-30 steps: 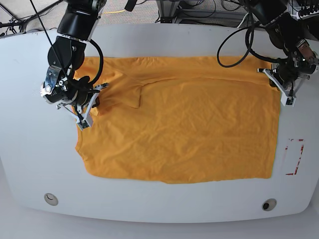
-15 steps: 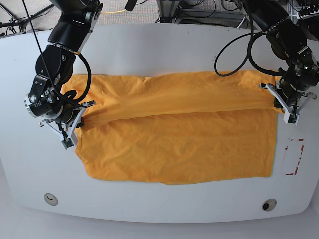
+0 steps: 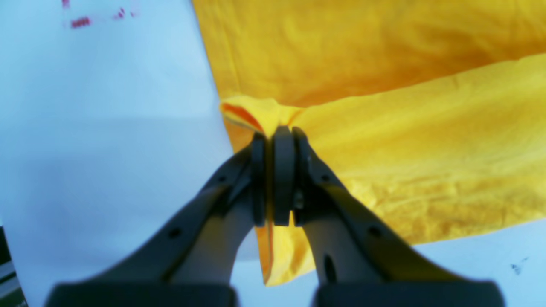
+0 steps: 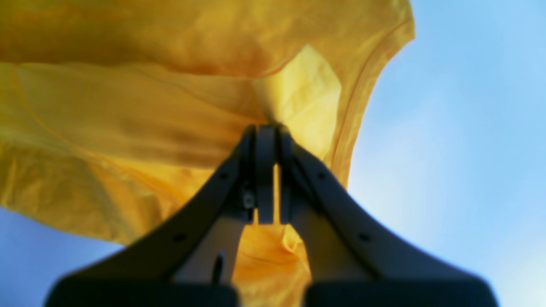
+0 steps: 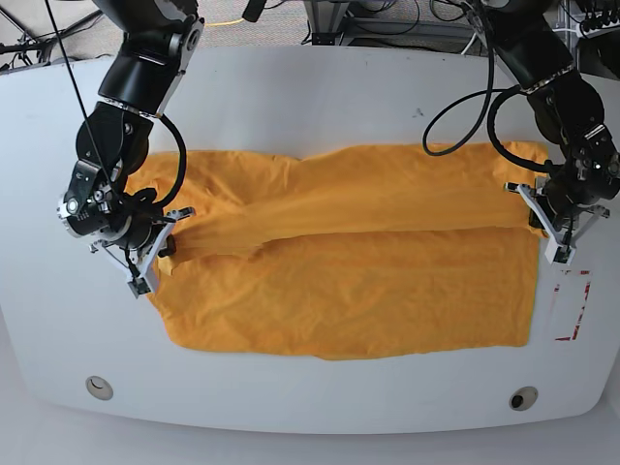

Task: Fold the T-shirt properly
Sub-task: 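Fold the grasped edge with both grippers toward the collar, then pull the shirt with both grippers toward the robot and release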

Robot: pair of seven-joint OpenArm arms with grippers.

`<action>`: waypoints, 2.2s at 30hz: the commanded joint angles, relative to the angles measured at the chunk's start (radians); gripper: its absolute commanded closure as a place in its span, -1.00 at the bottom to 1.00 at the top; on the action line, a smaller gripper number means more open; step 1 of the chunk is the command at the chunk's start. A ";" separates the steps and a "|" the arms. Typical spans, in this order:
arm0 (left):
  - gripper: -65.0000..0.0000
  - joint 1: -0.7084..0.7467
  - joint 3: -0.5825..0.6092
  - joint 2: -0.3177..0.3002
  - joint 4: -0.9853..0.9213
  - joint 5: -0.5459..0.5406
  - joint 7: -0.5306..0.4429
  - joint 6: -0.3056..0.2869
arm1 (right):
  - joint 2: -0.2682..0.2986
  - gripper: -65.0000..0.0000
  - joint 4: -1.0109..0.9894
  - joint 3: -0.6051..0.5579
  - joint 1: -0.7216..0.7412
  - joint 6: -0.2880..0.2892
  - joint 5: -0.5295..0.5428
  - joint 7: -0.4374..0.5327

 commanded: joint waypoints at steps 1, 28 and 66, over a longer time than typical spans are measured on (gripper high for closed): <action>1.00 -0.032 0.008 -0.042 -0.017 -0.014 -0.062 -0.001 | 0.017 1.00 -0.030 0.001 0.043 0.000 0.009 0.022; 0.32 -0.149 0.103 -0.107 -0.300 -0.012 -0.170 -0.001 | 0.047 0.26 -0.235 0.005 0.135 0.000 0.008 0.132; -0.25 0.239 0.037 -0.050 -0.119 -0.014 -0.256 -0.001 | 0.084 -0.27 -0.048 0.131 -0.239 0.000 0.018 0.076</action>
